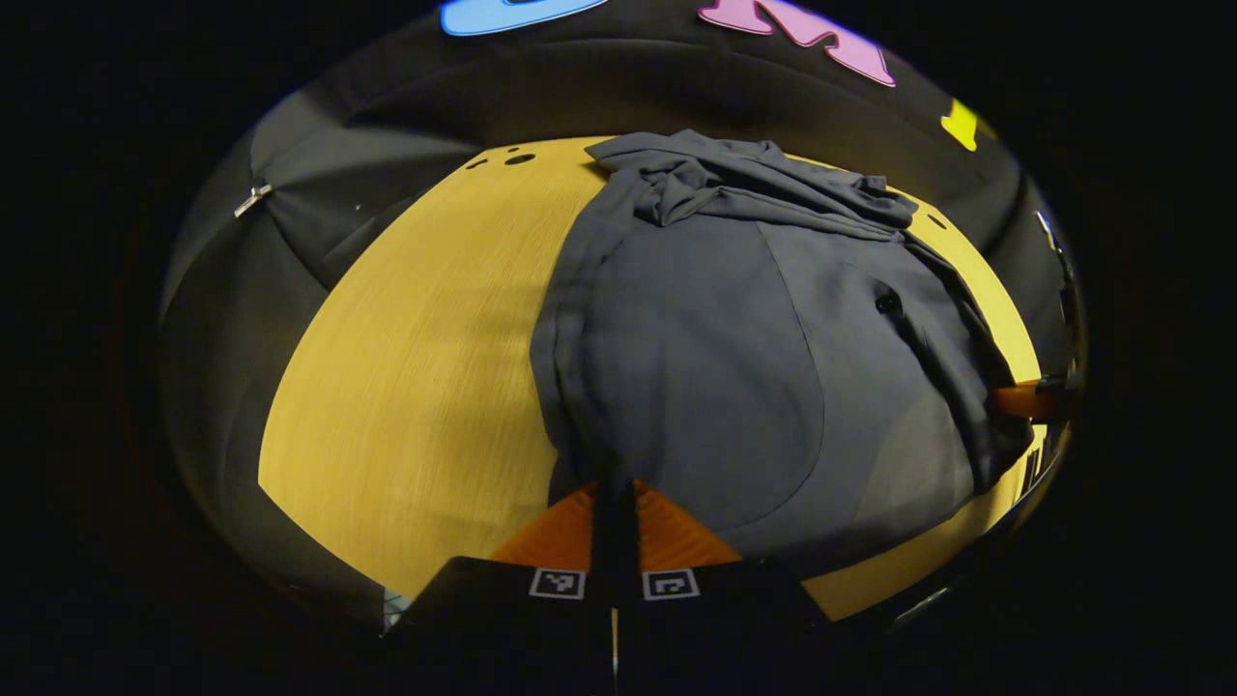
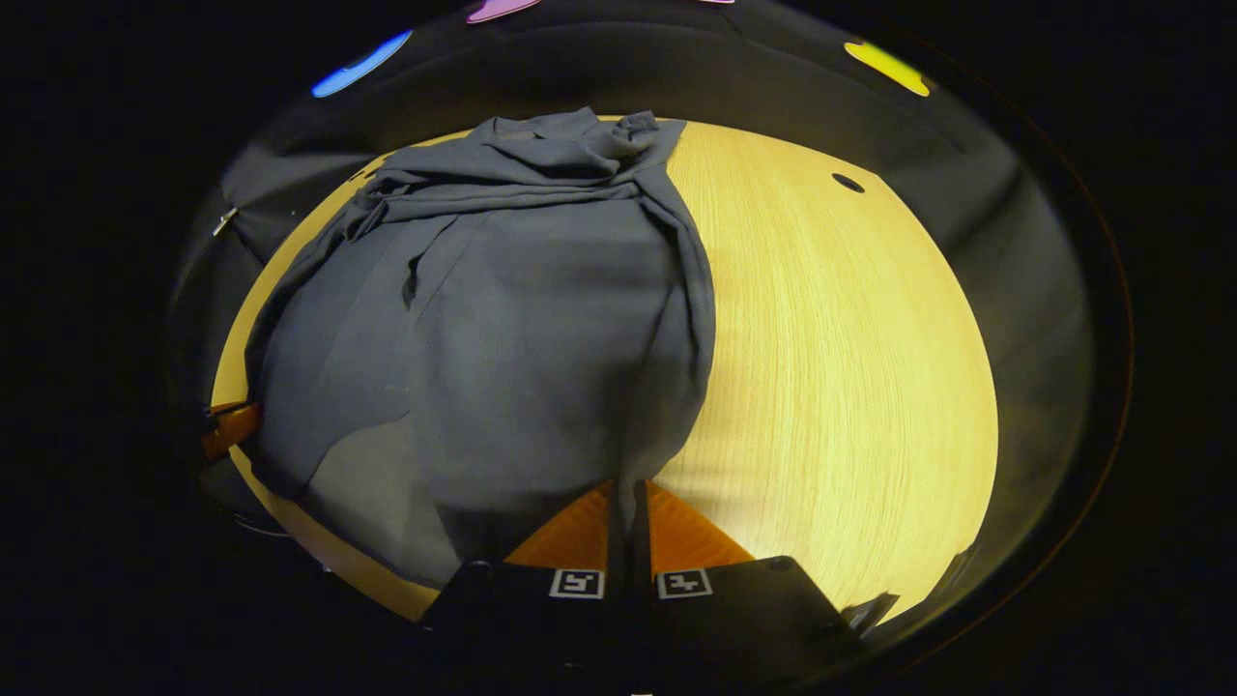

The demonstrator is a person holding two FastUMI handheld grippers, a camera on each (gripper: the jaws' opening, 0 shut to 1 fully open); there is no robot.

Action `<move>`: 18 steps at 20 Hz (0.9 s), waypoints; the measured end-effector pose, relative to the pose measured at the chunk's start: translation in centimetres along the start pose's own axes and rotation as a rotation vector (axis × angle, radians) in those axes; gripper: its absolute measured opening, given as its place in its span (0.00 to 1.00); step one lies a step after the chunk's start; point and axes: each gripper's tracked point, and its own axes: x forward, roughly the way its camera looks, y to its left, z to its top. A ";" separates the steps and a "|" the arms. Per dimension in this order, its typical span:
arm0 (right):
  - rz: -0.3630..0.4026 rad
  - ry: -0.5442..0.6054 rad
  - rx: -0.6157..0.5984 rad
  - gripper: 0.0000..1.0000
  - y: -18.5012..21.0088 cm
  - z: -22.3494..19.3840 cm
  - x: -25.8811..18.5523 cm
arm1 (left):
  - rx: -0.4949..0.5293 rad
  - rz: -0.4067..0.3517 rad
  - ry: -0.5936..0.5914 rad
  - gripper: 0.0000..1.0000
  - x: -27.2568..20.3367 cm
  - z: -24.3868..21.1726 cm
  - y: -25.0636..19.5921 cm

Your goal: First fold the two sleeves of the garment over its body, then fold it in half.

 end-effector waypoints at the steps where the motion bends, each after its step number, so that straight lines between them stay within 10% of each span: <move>1: 0.012 0.003 0.011 0.06 0.0 -0.1 -0.1 | -0.013 -0.014 0.000 0.06 -0.1 0.1 -0.1; 18: 0.139 -0.195 0.133 0.05 1.7 7.6 -4.6 | -0.141 -0.224 -0.244 0.06 -6.5 10.3 -3.4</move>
